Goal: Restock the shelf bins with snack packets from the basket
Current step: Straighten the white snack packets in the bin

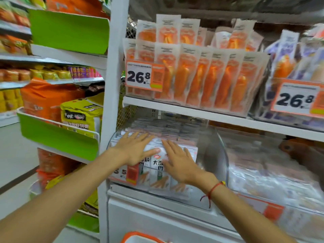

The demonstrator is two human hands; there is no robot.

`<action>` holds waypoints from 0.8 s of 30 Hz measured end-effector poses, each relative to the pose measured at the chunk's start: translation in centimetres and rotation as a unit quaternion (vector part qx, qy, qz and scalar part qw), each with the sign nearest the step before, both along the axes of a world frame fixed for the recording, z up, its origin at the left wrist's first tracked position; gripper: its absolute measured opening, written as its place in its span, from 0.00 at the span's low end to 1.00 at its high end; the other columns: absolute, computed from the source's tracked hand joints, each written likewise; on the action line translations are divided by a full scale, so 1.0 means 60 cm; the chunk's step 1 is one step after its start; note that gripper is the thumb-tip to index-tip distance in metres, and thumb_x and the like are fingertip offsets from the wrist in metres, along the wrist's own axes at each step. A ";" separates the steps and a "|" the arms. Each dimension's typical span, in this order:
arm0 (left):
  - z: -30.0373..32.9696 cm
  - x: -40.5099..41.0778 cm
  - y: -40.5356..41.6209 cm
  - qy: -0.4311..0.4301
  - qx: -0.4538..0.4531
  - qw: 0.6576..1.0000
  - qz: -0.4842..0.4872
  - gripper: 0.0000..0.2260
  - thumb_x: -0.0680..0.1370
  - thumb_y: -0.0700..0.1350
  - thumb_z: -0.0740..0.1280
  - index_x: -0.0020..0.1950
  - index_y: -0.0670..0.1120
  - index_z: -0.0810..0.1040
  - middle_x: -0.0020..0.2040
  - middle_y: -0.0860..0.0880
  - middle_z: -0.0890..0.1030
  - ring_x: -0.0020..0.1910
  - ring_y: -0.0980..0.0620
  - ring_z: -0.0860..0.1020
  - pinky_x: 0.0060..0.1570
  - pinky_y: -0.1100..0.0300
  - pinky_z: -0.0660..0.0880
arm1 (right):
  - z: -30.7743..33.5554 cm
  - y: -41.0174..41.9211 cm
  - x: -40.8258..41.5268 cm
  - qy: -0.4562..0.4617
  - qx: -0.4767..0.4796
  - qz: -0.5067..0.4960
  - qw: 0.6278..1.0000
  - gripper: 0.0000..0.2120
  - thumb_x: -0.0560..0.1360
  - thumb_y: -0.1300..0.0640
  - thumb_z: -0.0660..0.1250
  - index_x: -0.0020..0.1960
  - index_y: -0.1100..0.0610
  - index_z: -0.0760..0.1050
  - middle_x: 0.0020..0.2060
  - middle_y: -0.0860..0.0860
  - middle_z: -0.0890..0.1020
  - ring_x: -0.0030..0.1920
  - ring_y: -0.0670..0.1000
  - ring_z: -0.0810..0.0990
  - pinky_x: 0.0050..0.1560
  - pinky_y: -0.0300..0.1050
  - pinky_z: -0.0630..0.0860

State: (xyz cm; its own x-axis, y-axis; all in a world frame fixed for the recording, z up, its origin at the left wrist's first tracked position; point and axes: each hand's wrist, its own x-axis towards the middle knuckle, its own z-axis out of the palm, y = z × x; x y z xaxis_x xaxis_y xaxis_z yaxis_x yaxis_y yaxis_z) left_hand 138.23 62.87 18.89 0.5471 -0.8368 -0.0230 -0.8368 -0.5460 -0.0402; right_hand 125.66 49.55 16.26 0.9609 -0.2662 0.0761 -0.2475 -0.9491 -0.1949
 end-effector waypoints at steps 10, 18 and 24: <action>-0.011 0.021 -0.008 0.027 -0.024 0.999 -0.022 0.34 0.74 0.71 0.45 0.77 0.59 0.48 0.78 0.55 0.49 0.77 0.51 0.45 0.75 0.48 0.45 | 0.000 -0.017 0.029 0.032 -0.002 -0.009 0.999 0.27 0.82 0.52 0.54 0.78 0.51 0.48 0.78 0.49 0.47 0.77 0.51 0.47 0.76 0.51 0.47; 0.020 0.012 -0.013 0.074 -0.002 0.997 -0.039 0.32 0.75 0.70 0.47 0.77 0.59 0.50 0.78 0.54 0.51 0.77 0.49 0.48 0.74 0.50 0.47 | 0.039 -0.015 0.029 0.098 0.057 -0.019 0.993 0.31 0.80 0.44 0.55 0.78 0.53 0.49 0.77 0.51 0.51 0.77 0.53 0.49 0.76 0.53 0.50; 0.035 0.045 -0.059 0.121 -0.116 0.986 0.020 0.25 0.82 0.58 0.40 0.77 0.51 0.57 0.77 0.48 0.57 0.75 0.46 0.58 0.72 0.49 0.54 | 0.045 -0.007 0.061 -0.005 0.021 -0.072 0.997 0.25 0.82 0.48 0.44 0.78 0.51 0.45 0.78 0.50 0.43 0.77 0.52 0.39 0.73 0.57 0.36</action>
